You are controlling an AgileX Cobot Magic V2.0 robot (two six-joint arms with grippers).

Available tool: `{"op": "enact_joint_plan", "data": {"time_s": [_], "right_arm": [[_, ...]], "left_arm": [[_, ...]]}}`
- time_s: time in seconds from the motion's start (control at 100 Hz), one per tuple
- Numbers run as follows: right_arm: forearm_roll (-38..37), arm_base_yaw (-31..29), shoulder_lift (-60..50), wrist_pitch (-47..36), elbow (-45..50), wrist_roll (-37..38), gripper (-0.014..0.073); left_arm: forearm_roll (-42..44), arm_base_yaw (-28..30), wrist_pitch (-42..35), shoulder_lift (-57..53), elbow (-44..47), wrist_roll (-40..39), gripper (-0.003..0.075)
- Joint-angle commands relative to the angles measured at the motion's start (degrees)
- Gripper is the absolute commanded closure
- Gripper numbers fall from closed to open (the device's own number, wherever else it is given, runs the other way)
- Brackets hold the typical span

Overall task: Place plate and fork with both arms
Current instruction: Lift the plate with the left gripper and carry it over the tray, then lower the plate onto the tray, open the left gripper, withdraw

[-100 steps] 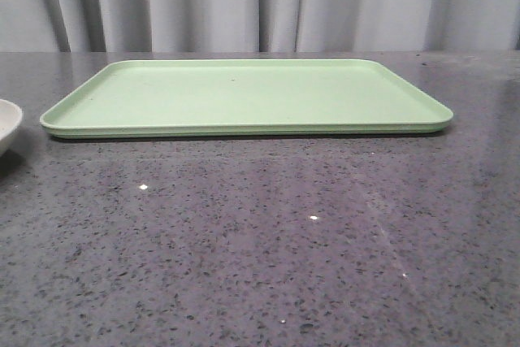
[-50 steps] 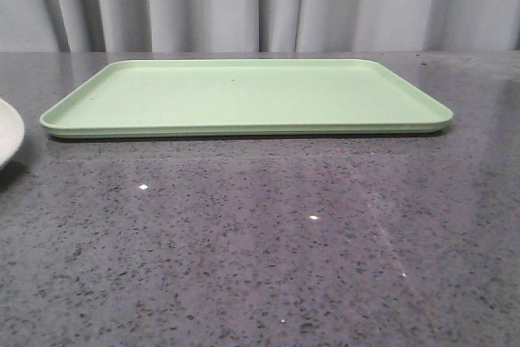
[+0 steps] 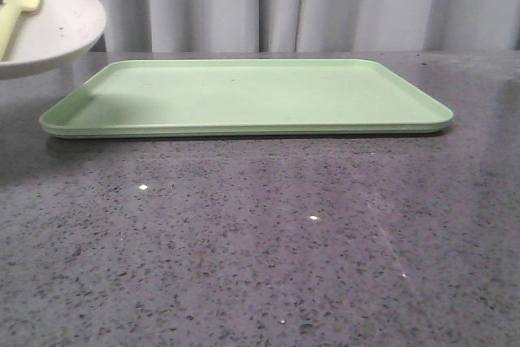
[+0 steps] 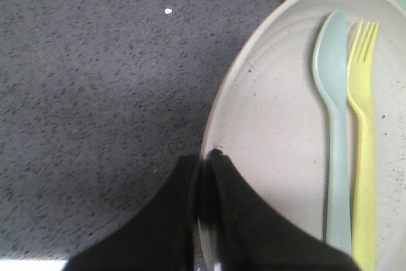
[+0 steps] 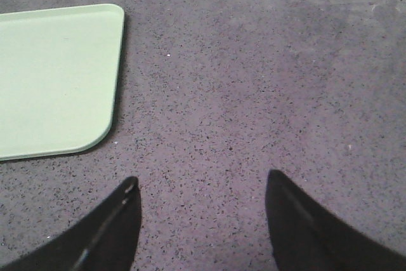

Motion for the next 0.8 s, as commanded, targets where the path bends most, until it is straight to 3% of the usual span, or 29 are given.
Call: {"op": "enact_joint_plan", "data": {"time_s": [0.0, 0.24, 0.39, 0.62, 0.79], "right_arm": [[-0.23, -0.02, 0.73, -3.86, -1.96, -0.14, 0.0147], [-0.23, -0.02, 0.73, -3.86, -1.96, -0.14, 0.0147], [-0.23, -0.02, 0.73, -3.74, -1.84, -0.14, 0.0147], [-0.23, -0.02, 0.73, -3.59, -1.84, -0.14, 0.0147], [-0.23, -0.02, 0.73, -3.59, -1.84, -0.14, 0.0147]], "left_arm": [[-5.64, -2.21, -5.39, 1.49, -2.67, 0.21, 0.0741], [-9.29, -14.0, -14.36, 10.45, -5.82, 0.21, 0.0741], [-11.74, -19.86, -16.11, 18.03, -10.49, 0.0, 0.0741], [-18.24, -24.16, -20.17, 27.03, -15.34, 0.0, 0.0741], [-18.44, -25.84, -23.02, 30.57, -15.47, 0.0, 0.0741]]}}
